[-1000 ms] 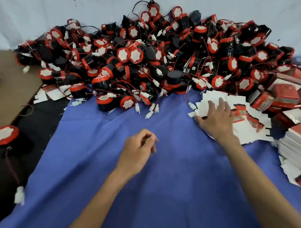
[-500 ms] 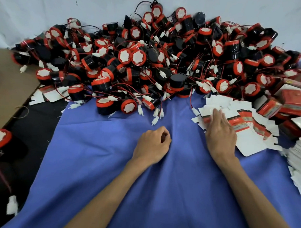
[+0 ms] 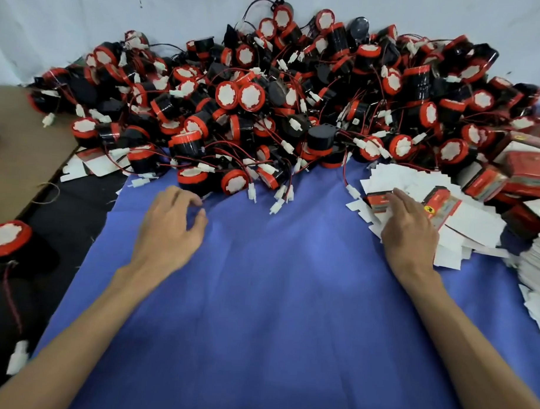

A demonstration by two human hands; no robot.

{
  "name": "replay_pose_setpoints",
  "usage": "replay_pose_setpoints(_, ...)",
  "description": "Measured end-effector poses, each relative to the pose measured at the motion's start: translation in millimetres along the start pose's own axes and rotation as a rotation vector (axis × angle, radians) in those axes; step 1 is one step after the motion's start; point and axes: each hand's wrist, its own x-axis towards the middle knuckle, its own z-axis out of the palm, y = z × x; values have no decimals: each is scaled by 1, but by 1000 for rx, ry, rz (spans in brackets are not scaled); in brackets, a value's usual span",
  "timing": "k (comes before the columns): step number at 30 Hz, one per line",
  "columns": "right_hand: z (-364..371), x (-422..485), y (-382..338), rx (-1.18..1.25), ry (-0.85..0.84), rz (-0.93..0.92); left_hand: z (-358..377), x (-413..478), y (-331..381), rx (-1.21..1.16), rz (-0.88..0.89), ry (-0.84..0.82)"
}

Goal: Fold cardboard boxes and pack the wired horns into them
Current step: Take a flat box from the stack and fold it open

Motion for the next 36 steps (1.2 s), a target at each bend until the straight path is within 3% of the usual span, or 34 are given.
replay_pose_setpoints(1,-1,0,2,-2,7,-4,-3,3,-9,30,-75,-66)
replay_pose_setpoints(3,1,0,4,-5,7,7,-7,4,-27,183,-185,-377)
replay_pose_setpoints(5,2,1,4,27,68,-19,-8,-2,-39,282,-199,-554)
replay_pose_setpoints(9,-1,2,6,137,399,-293,-14,13,-33,335,-384,-576)
replay_pose_setpoints(11,-6,3,-1,201,440,-456,-14,23,-10,290,-471,-489)
replay_pose_setpoints(13,-11,4,-13,255,408,-570,-4,21,22,111,-275,-197)
replay_pose_setpoints(15,-13,-3,-28,311,339,-724,5,12,62,-263,-66,-23)
replay_pose_setpoints(17,-16,-11,-43,365,228,-871,8,10,93,-654,-103,-76)
replay_pose_setpoints(20,-17,-25,-67,424,96,-979,14,18,109,-1173,-296,-334)
replay_pose_setpoints(22,-16,-33,-81,450,71,-1019,18,16,107,-1243,-276,-392)
replay_pose_setpoints(24,-16,-38,-88,474,73,-1054,20,9,100,-1220,-228,-298)
replay_pose_setpoints(26,-15,-41,-91,513,52,-960,21,3,92,-1143,-188,-188)
replay_pose_setpoints(29,-16,-39,-92,545,111,-551,20,-7,80,-1041,-169,-148)
replay_pose_setpoints(32,-15,-39,-90,675,-198,-186,24,-18,74,-1017,-134,-219)
replay_pose_setpoints(34,-14,-40,-88,727,-369,-117,26,-22,73,-1019,-136,-278)
replay_pose_setpoints(36,-12,-40,-86,703,-386,-147,26,-22,72,-1094,-153,-310)
